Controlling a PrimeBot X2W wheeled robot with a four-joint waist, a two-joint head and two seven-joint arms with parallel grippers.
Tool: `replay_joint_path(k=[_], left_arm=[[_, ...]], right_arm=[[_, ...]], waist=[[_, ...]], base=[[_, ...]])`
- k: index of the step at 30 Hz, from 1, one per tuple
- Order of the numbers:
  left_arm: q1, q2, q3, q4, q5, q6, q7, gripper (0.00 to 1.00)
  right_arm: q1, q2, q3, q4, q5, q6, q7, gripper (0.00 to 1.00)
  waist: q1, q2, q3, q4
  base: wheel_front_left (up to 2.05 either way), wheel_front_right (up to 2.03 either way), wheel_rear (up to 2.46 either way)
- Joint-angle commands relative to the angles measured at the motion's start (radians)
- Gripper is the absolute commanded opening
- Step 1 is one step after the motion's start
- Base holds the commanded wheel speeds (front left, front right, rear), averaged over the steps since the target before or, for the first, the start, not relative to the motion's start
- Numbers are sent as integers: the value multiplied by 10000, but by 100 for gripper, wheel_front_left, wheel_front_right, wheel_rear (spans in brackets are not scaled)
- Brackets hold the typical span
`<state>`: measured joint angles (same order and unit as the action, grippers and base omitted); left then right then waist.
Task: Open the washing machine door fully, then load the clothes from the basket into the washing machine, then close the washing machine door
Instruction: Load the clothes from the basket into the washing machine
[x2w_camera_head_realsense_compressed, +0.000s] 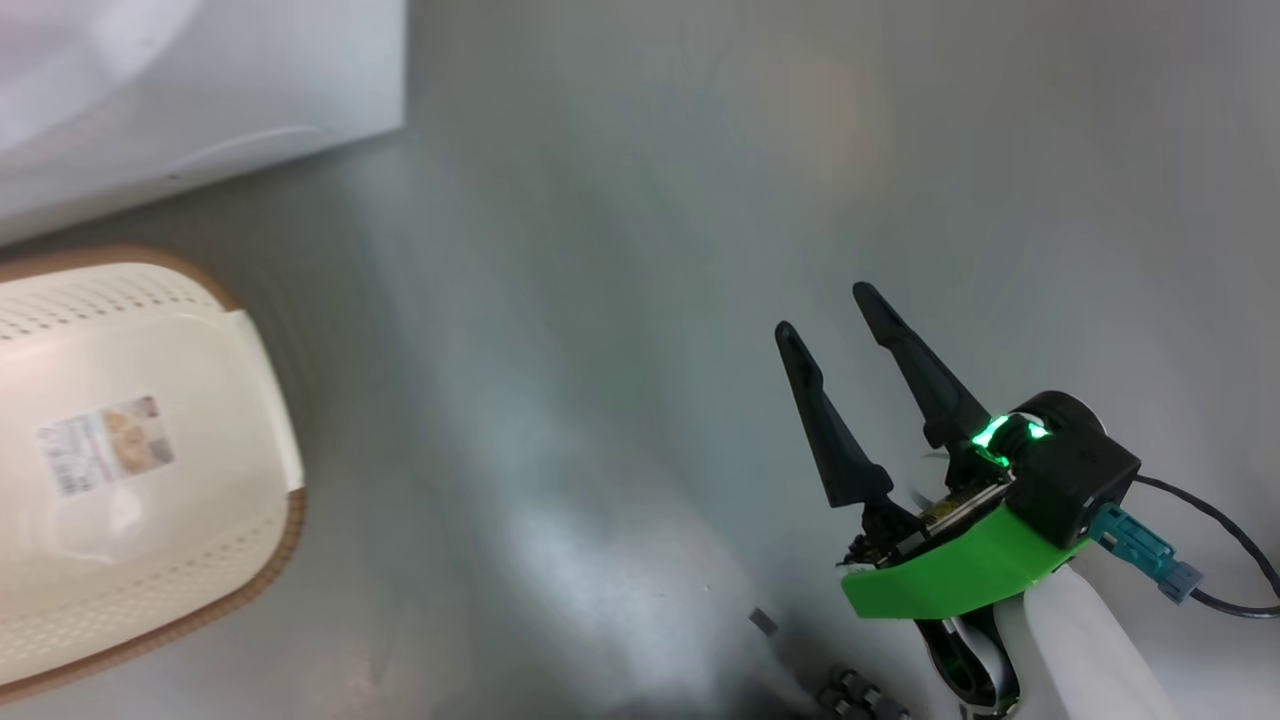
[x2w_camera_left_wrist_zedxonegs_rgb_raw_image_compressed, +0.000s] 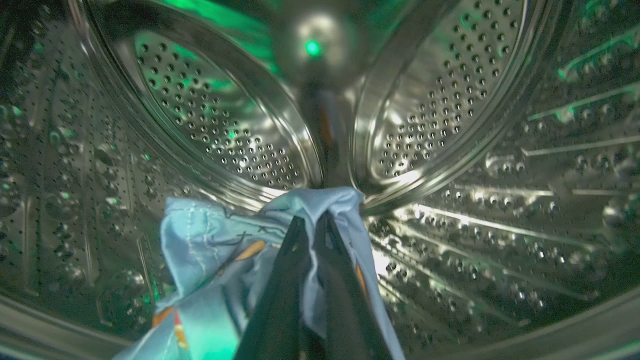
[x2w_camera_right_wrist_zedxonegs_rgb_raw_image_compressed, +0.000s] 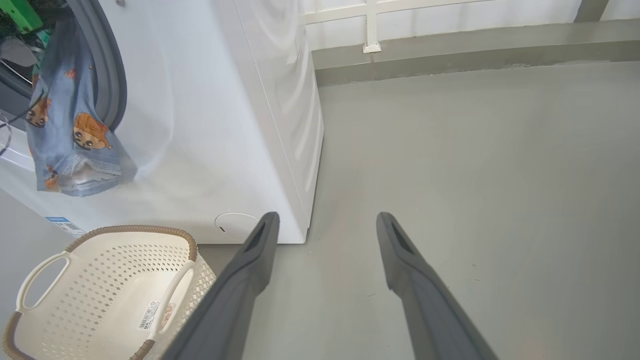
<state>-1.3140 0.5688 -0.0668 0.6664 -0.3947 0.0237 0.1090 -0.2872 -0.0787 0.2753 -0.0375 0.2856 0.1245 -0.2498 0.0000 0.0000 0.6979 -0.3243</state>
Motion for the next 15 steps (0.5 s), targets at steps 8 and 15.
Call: replay_joint_path(k=[8, 15], left_arm=[[-1237, 514, 292, -248, 426, 319, -2736, 0], [-1498, 414, 153, 742, 399, 223, -2780, 0]], right_arm=[[-92, 18, 271, -291, 215, 62, -119, 100], [-255, 16, 275, -331, 217, 62, -119, 100]], waist=[[0, 0, 836, -414], [0, 0, 1008, -338]], base=[[0, 0, 0], [0, 0, 0]])
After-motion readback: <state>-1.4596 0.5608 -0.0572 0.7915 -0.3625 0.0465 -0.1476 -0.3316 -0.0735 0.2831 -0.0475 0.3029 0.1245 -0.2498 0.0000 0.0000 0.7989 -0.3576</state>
